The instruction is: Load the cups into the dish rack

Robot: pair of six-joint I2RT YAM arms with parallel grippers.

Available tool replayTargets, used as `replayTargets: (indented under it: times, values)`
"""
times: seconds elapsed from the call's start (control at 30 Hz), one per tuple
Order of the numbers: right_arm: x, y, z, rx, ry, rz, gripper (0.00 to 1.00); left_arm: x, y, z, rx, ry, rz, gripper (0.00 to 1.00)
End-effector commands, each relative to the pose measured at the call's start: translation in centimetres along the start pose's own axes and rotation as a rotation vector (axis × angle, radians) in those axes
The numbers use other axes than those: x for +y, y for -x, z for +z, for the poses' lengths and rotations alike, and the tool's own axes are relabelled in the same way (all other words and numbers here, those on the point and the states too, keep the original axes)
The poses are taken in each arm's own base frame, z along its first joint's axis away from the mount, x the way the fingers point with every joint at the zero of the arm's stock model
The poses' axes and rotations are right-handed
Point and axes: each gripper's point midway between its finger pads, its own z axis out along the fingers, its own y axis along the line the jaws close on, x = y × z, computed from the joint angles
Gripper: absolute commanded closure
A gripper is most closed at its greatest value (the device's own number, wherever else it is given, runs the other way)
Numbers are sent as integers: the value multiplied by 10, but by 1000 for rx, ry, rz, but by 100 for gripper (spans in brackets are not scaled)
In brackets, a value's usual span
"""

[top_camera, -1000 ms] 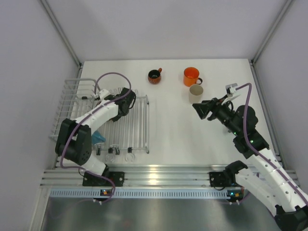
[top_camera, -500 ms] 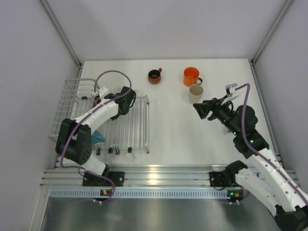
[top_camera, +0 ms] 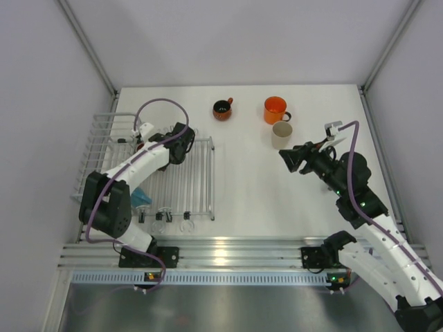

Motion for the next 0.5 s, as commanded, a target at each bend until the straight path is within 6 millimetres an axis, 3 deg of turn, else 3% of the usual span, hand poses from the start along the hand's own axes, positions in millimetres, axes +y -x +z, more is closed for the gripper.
replayTargets:
  times: [0.0,0.13,0.23,0.3,0.47]
  values:
    - [-2,8,-3,-28,-11,-19,38,-1,34,-10,-90,-16,-41,71]
    - [-3,7,-3,-28,-16,-19,38,-5,44,-14,-106,-15,61,69]
    - [-4,5,-2,-27,-17,-16,38,1,41,-15,-104,-6,102,61]
    - [-4,5,-1,-23,-17,-14,38,2,42,-20,-120,-17,115,48]
    - [-4,3,-1,-17,-17,-16,38,3,49,-30,-165,-27,164,40]
